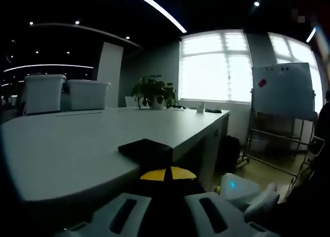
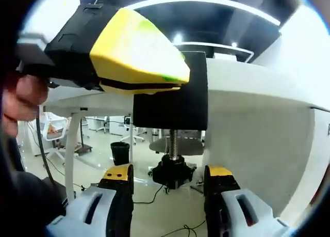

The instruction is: Clamp the fixed fixture on the desktop, loosen the retaining clip, secure it to the edge of the desk, and tighten the retaining clip.

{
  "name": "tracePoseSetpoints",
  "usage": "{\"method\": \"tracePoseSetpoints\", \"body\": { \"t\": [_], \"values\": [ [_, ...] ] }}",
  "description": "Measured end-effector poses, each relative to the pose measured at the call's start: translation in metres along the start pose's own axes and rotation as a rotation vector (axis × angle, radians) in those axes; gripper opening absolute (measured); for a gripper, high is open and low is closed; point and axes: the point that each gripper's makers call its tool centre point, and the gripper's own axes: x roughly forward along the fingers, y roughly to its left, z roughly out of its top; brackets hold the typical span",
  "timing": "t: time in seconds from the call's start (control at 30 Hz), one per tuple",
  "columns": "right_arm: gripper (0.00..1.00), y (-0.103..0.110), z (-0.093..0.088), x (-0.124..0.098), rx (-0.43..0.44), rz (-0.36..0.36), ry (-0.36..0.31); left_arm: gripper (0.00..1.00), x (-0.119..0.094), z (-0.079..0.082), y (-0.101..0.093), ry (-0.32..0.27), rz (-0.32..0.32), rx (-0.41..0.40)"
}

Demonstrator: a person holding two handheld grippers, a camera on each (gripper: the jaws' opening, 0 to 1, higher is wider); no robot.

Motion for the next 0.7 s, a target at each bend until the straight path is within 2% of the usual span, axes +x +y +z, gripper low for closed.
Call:
{"method": "tracePoseSetpoints", "body": {
  "t": [0.13, 0.2, 0.23, 0.33, 0.53, 0.6, 0.7],
  "values": [
    [0.49, -0.001, 0.005, 0.001, -0.020, -0.020, -0.011, 0.01, 0.000, 0.000, -0.001, 0.001, 0.001, 0.005],
    [0.35, -0.009, 0.004, -0.001, -0.067, -0.054, 0.003, 0.01, 0.000, 0.000, 0.000, 0.004, 0.001, 0.007],
    [0.30, -0.011, 0.003, -0.003, -0.062, -0.062, 0.003, 0.01, 0.000, 0.000, 0.000, 0.006, 0.000, 0.009],
    [0.29, -0.009, 0.003, -0.003, -0.036, -0.046, 0.008, 0.01, 0.000, -0.001, 0.000, 0.007, -0.001, 0.012],
    [0.28, -0.008, 0.004, -0.003, -0.107, -0.015, 0.019, 0.01, 0.001, -0.002, 0.000, 0.007, -0.003, 0.012],
    [0.28, -0.007, 0.003, -0.003, -0.108, 0.015, 0.024, 0.01, 0.001, -0.002, 0.000, 0.009, -0.005, 0.012],
    [0.28, -0.003, 0.003, -0.002, -0.113, 0.119, 0.036, 0.01, 0.001, -0.002, 0.001, 0.011, -0.007, 0.012]
  ]
}}
